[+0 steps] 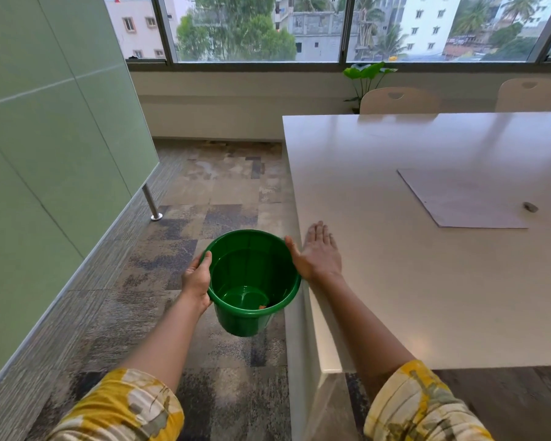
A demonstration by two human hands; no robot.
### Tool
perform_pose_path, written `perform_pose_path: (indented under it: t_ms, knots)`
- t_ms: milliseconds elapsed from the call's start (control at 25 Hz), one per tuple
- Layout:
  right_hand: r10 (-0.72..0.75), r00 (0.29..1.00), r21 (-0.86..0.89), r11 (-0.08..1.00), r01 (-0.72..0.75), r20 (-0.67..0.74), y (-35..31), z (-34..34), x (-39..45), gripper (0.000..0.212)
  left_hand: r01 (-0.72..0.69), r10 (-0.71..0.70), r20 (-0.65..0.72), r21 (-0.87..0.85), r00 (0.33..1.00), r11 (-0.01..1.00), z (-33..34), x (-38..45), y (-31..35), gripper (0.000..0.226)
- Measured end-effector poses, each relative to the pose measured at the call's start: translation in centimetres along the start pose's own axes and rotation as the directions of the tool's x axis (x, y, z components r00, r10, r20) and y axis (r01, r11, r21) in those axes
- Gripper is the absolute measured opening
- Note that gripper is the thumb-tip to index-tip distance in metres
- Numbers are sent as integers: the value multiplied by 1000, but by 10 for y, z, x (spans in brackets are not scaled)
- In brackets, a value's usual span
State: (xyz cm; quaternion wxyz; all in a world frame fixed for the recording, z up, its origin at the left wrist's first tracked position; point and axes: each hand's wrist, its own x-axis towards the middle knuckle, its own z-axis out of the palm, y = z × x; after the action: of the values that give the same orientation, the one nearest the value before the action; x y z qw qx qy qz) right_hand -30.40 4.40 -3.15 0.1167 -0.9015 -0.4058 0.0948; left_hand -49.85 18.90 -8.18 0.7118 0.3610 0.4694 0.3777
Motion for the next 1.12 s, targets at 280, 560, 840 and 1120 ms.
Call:
perform_pose_path:
  t_ms: [280, 560, 840, 1120]
  knots:
    - [-95, 957, 248, 969, 25, 275, -69, 38, -13, 59, 13, -13, -15, -33, 1000, 999, 0, -5, -3, 16]
    - [-76, 948, 285, 943, 169, -310, -82, 31, -30, 51, 14, -21, -84, -77, 996, 997, -6, -12, -18, 27]
    - [-329, 934, 210, 912, 352, -140, -72, 18, -20, 47, 8, -13, -60, -80, 998, 997, -6, -12, -15, 25]
    - [177, 894, 245, 966, -78, -412, 26, -24, -1, 39, -7, 4, -56, -57, 998, 998, -3, -12, -13, 26]
